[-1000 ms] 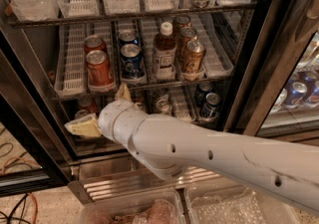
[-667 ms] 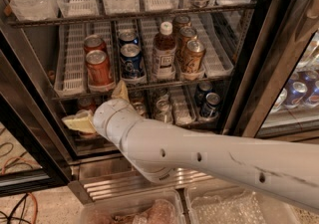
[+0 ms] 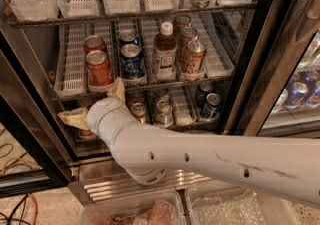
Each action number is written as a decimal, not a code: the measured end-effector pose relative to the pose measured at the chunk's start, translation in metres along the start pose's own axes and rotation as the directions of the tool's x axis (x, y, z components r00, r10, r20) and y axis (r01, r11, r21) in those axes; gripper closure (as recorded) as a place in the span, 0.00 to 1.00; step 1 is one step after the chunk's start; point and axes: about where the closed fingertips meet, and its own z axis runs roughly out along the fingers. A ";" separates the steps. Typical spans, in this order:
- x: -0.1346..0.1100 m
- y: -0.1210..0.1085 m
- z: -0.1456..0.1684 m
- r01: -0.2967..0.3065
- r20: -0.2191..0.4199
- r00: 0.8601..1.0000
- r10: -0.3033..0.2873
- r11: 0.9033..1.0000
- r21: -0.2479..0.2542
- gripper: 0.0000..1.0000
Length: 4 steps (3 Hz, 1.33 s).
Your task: Pick coke can from middle shelf of fridge
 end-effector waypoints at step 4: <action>-0.023 -0.001 0.020 0.011 0.087 0.996 -0.011 1.000 0.005 0.09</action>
Offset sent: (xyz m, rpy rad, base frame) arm 0.0068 0.0152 0.0226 0.0435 -0.0819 0.0266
